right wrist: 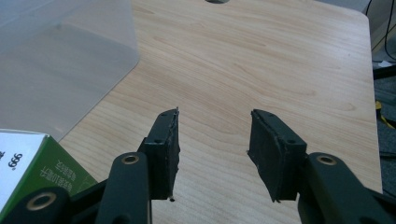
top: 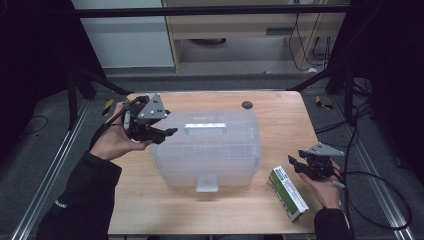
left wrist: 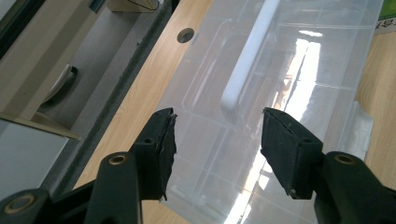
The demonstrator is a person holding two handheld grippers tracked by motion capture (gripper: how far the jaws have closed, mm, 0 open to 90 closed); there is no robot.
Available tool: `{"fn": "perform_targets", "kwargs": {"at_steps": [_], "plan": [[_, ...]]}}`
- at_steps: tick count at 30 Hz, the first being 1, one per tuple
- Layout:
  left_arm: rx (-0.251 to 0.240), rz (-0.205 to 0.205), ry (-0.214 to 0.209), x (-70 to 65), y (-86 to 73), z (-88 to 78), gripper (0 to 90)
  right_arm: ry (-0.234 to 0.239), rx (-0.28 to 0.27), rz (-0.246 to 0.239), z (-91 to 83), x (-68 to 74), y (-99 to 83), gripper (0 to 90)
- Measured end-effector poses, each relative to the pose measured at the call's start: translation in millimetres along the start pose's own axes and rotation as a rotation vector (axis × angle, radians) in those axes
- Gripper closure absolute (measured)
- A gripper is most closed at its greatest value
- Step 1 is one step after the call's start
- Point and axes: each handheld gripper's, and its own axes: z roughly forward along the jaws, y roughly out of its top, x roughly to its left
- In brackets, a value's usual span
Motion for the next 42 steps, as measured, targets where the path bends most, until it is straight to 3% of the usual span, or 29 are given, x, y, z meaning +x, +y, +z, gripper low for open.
{"fn": "perform_targets", "kwargs": {"at_steps": [13, 24, 42], "plan": [[0.005, 0.059, -0.045, -1.9, 13.2, 12.5, 44.1, 0.021, 0.019, 0.002, 1.5, 0.2, -0.9, 55.5], [0.011, 0.078, -0.065, -3.7, 18.4, 24.1, 45.4, 0.028, 0.034, 0.005, 2.6, -0.1, -1.0, 55.2], [0.069, 0.149, -0.104, -5.0, 25.5, 44.7, 50.6, 0.032, 0.045, 0.002, 3.6, -1.5, -2.3, 55.4]]}}
